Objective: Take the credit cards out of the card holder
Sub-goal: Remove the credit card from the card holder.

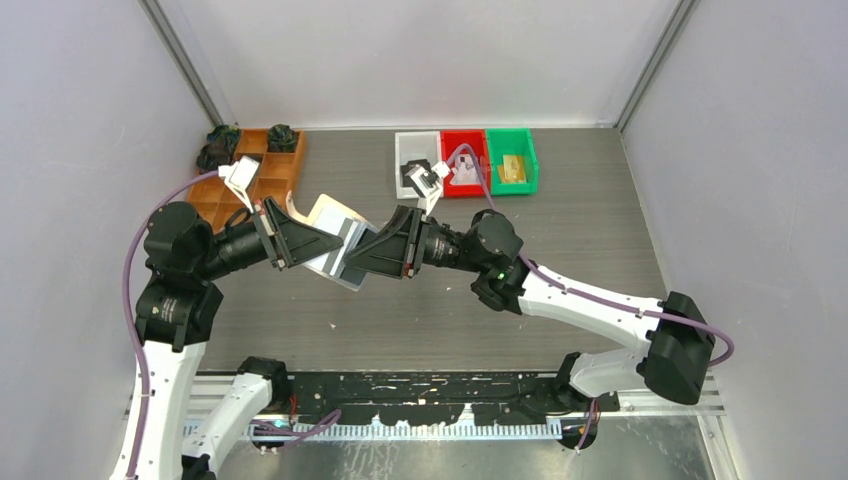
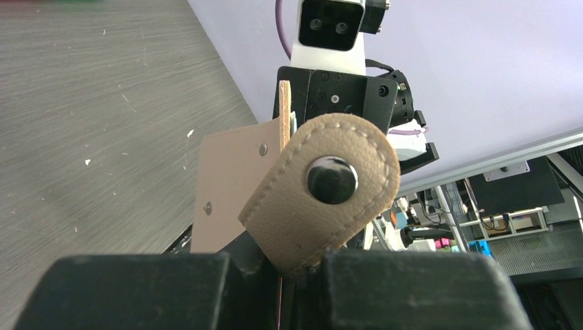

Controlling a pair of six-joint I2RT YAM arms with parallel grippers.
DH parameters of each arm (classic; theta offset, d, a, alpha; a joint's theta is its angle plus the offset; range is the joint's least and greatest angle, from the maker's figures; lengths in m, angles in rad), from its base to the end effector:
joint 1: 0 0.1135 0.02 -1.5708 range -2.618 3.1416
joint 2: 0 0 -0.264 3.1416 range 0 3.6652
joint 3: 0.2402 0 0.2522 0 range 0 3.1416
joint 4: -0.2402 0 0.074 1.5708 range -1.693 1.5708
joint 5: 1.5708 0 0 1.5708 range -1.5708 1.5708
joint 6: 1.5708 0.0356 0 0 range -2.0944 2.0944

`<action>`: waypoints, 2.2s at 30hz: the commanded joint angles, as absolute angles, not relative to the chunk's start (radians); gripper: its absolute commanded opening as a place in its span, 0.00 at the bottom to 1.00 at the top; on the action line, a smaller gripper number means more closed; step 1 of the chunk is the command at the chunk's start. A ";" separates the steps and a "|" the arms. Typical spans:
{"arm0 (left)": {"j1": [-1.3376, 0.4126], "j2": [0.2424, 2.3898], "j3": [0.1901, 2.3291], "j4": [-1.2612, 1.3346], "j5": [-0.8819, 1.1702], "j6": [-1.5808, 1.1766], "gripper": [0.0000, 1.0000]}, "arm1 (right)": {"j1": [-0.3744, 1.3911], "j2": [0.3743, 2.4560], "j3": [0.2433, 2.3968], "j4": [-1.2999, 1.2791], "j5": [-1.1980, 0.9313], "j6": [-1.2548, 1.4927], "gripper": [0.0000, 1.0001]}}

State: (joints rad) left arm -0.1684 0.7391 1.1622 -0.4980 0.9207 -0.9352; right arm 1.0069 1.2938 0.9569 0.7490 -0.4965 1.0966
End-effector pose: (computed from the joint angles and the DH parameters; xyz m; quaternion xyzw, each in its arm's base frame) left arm 0.1125 -0.0479 0.4395 0.0345 0.7221 -0.5968 0.3482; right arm 0.1435 0.2587 0.3853 -0.1816 0.5394 0.7711 0.2856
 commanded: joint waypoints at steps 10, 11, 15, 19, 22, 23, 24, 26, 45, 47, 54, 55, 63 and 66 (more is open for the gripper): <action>-0.170 0.727 1.209 -0.433 0.956 -0.960 0.00 | 1.012 1.332 1.019 0.743 -0.480 1.071 0.43; -0.171 0.725 1.204 -0.434 0.956 -0.960 0.00 | 1.012 1.332 1.019 0.755 -0.472 1.072 0.43; -0.170 0.717 1.180 -0.431 0.953 -0.960 0.00 | 1.013 1.354 1.035 0.824 -0.467 1.103 0.38; -0.171 0.714 1.169 -0.435 0.953 -0.952 0.00 | 1.013 1.378 1.046 0.878 -0.478 1.137 0.28; -0.170 0.714 1.167 -0.445 0.950 -0.946 0.01 | 1.014 1.374 1.038 0.890 -0.479 1.142 0.16; -0.170 0.715 1.167 -0.446 0.951 -0.945 0.01 | 1.014 1.368 1.029 0.889 -0.475 1.140 0.11; -0.171 0.715 1.170 -0.447 0.951 -0.945 0.01 | 1.014 1.362 1.017 0.888 -0.466 1.139 0.06; -0.170 0.718 1.176 -0.447 0.951 -0.945 0.02 | 1.014 1.349 0.983 0.890 -0.442 1.138 0.01; -0.170 0.736 1.211 -0.372 0.959 -1.043 0.03 | 1.015 1.326 0.772 1.070 -0.414 1.181 0.01; -0.170 0.738 1.216 -0.373 0.957 -1.043 0.03 | 1.018 1.330 0.775 1.064 -0.427 1.181 0.01; -0.170 0.735 1.211 -0.371 0.956 -1.043 0.00 | 1.017 1.344 0.834 1.055 -0.407 1.201 0.51; -0.170 0.734 1.210 -0.370 0.959 -1.042 0.00 | 1.012 1.342 0.850 1.051 -0.403 1.196 0.52; -0.170 0.727 1.215 -0.377 0.970 -1.029 0.00 | 0.944 1.381 0.953 1.058 -0.452 1.277 0.37; -0.170 0.728 1.216 -0.383 0.970 -1.023 0.00 | 0.937 1.383 0.971 1.054 -0.476 1.285 0.35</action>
State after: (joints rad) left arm -0.1680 0.7452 1.1755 -0.4358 0.9318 -1.0172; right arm 0.9501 1.3781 0.9051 1.0065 -0.4526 1.2560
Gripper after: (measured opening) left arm 0.075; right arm 0.364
